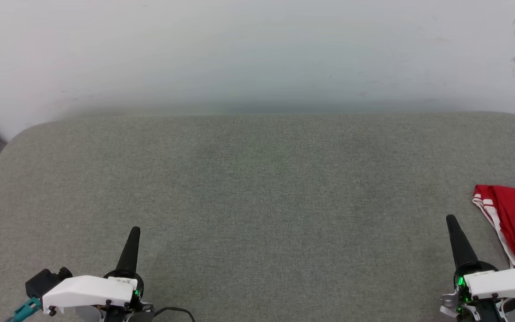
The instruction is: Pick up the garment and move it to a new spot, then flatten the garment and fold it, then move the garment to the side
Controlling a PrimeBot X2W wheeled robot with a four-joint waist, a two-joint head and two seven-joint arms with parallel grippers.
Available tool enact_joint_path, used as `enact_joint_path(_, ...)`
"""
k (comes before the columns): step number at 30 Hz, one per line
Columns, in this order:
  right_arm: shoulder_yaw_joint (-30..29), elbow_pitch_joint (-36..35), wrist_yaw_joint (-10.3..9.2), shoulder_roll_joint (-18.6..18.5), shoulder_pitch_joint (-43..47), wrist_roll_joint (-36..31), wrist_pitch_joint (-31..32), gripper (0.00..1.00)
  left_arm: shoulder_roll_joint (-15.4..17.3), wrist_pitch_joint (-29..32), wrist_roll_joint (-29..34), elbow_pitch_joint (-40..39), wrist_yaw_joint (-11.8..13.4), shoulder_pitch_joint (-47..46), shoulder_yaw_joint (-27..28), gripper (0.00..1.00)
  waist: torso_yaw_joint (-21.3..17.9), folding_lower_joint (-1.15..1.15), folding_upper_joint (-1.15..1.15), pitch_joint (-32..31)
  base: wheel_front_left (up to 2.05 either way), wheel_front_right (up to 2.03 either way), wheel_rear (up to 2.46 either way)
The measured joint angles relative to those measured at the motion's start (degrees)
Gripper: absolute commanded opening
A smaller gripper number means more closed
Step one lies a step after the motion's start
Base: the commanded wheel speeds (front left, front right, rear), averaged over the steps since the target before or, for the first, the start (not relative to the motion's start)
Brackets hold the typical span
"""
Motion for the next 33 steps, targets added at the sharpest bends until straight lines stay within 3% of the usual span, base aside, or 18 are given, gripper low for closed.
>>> enact_joint_path(33,-0.38,1.82,0.00,0.00,-2.94,16.69,4.31,0.00,-0.18,4.59,-17.16,1.69,-2.15,-2.64,2.37,0.00,-1.04,0.00,0.00,0.47,0.00,0.00,0.00)
